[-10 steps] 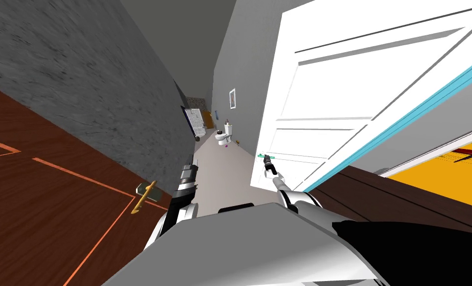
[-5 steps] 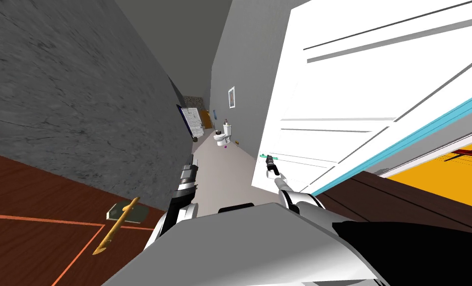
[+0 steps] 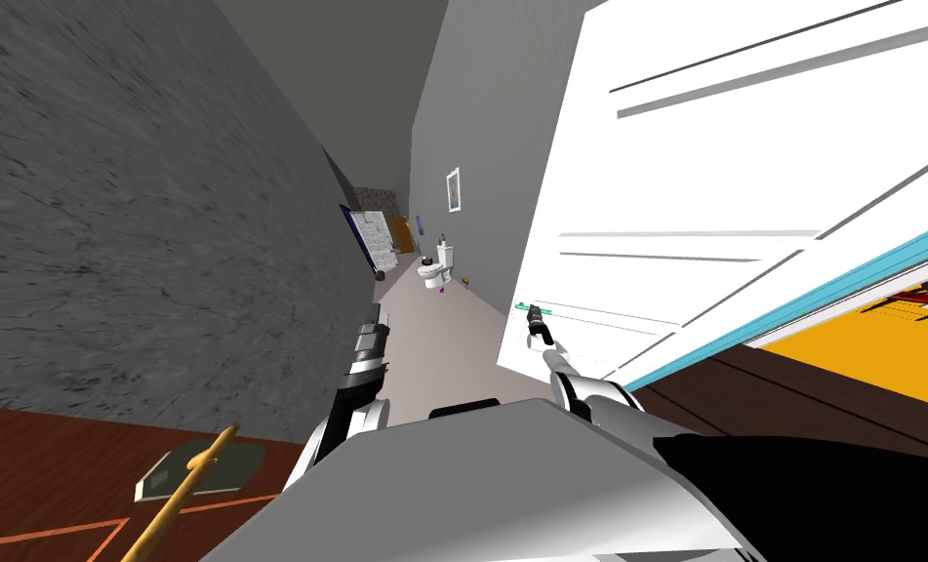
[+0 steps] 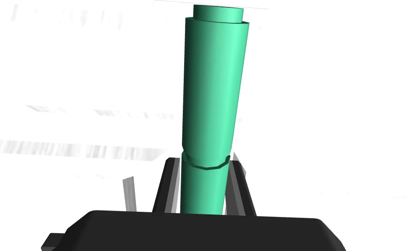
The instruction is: Push the door open
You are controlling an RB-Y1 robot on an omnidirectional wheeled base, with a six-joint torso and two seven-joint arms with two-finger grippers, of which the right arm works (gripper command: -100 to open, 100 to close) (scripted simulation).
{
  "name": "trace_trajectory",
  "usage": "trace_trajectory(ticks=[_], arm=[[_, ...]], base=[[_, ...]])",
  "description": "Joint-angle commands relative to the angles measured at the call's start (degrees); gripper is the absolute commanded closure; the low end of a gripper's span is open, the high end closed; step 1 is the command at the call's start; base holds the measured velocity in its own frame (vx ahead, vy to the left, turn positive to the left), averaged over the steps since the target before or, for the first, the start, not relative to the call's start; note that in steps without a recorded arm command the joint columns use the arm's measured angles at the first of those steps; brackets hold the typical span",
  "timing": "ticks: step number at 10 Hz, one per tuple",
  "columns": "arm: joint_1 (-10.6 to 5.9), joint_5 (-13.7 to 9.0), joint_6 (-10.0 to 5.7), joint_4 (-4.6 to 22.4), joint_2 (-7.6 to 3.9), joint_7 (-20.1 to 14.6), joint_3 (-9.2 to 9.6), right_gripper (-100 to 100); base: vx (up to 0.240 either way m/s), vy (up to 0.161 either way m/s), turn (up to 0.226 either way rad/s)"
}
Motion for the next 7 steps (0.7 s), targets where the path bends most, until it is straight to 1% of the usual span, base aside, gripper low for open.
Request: trace_trajectory(ticks=[1, 2, 3, 4, 5, 7], arm=[[0.27, -0.3, -0.16, -0.1, -0.41, 0.4, -1.04, 100], [0.36, -0.5, -0.20, 0.0, -0.59, 0.6, -1.49, 100], [0.36, -0.5, -0.20, 0.0, -0.59, 0.6, -1.49, 100], [0.33, -0.4, -0.35, 0.6, -0.49, 0.6, -1.43, 100], [0.49, -0.7, -0.31, 0.4, -0.87, 0.9, -2.28, 100], [0.68, -1.0, -0.37, 0.5, -1.16, 1.2, -3.09, 100]], base=[[0.203, 0.047, -0.074], [0.210, 0.063, -0.066], [0.119, 0.043, -0.041], [0.040, 0.006, -0.023], [0.143, 0.014, -0.042], [0.197, 0.000, -0.044]])
